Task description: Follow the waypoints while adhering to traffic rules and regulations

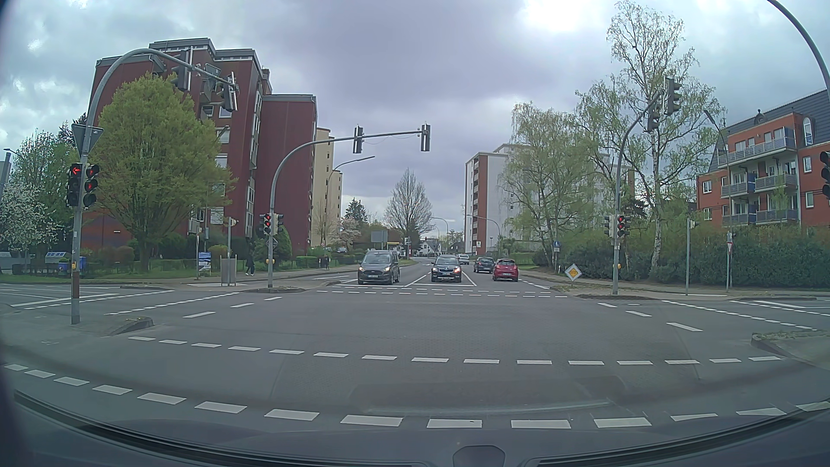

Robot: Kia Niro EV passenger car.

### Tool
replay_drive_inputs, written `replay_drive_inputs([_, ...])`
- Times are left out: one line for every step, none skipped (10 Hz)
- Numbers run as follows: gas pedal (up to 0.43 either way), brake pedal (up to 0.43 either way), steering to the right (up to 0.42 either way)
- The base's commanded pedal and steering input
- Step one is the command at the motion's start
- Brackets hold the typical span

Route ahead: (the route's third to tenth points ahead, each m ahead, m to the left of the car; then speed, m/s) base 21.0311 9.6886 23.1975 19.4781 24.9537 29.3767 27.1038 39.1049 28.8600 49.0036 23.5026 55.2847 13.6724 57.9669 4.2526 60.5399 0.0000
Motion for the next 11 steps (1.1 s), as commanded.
replay_drive_inputs([0.000, 0.299, -0.010])
replay_drive_inputs([0.000, 0.293, -0.010])
replay_drive_inputs([0.000, 0.293, -0.010])
replay_drive_inputs([0.000, 0.299, -0.010])
replay_drive_inputs([0.000, 0.299, -0.010])
replay_drive_inputs([0.000, 0.293, -0.010])
replay_drive_inputs([0.000, 0.299, -0.010])
replay_drive_inputs([0.000, 0.299, -0.010])
replay_drive_inputs([0.000, 0.293, -0.010])
replay_drive_inputs([0.000, 0.299, -0.010])
replay_drive_inputs([0.000, 0.299, -0.010])
